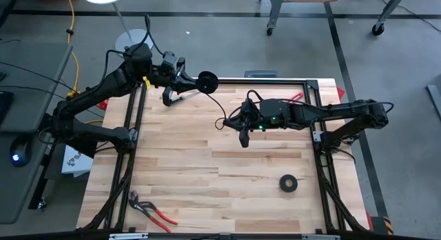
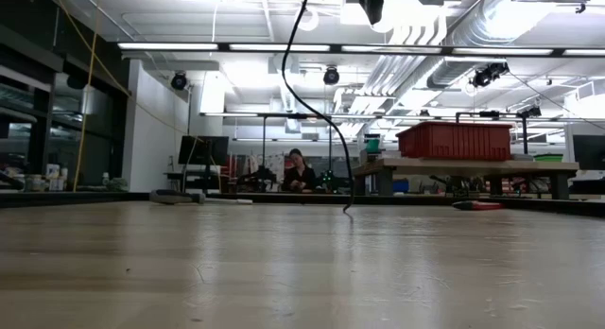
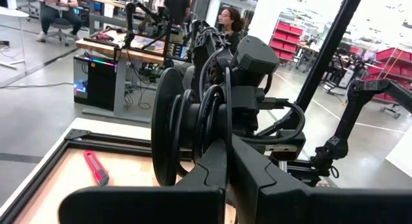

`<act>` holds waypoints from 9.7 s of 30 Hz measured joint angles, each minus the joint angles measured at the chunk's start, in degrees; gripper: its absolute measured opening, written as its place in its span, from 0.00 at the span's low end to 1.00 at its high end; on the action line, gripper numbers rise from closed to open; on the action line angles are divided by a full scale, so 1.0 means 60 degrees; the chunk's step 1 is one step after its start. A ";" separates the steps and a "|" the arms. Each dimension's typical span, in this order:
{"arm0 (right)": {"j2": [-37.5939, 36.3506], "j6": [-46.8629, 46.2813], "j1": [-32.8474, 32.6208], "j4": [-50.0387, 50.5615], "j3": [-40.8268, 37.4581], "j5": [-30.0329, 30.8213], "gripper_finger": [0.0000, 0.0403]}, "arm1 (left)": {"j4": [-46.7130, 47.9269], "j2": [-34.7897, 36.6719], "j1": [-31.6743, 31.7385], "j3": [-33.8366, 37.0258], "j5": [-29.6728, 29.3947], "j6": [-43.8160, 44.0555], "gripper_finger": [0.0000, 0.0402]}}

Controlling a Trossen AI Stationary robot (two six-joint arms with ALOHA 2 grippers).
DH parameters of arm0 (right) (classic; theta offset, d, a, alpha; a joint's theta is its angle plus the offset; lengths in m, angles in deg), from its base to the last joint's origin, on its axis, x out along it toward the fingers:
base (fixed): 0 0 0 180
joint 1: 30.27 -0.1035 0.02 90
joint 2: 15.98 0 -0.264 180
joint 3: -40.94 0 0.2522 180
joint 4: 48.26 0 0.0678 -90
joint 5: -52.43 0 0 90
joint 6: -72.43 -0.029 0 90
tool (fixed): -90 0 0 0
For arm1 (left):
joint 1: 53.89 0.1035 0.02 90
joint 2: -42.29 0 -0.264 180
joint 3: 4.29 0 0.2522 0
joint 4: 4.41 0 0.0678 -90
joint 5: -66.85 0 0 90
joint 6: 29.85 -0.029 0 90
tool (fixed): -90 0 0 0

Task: Coil cords
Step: Coil the black wire on the black spool

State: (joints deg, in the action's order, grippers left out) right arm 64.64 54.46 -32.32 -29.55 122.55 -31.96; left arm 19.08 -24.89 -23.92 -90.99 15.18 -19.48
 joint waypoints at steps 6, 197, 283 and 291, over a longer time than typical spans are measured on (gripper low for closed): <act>0.0000 0.0064 0.0000 -0.0003 0.0000 0.0006 0.00 | -0.0025 0.0003 -0.0002 0.0000 0.0000 0.0000 0.00; 0.0073 0.0781 -0.0474 -0.0375 0.0000 -0.1435 0.00 | -0.5861 -0.1862 -0.1391 0.0321 0.1759 0.4171 0.00; -0.0958 -0.0188 0.0157 0.4497 -0.0018 0.1090 0.49 | 0.0834 -0.0619 -0.1283 0.0321 0.1200 0.0840 0.00; -0.0117 0.0014 0.0178 0.2959 -0.0018 0.0874 0.49 | -0.0822 -0.0619 -0.1285 0.0321 0.0878 0.1271 0.00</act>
State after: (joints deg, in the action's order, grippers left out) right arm 63.94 54.54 -31.25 -11.79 122.44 -26.72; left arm 14.15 -28.61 -31.63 -89.07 20.44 -11.85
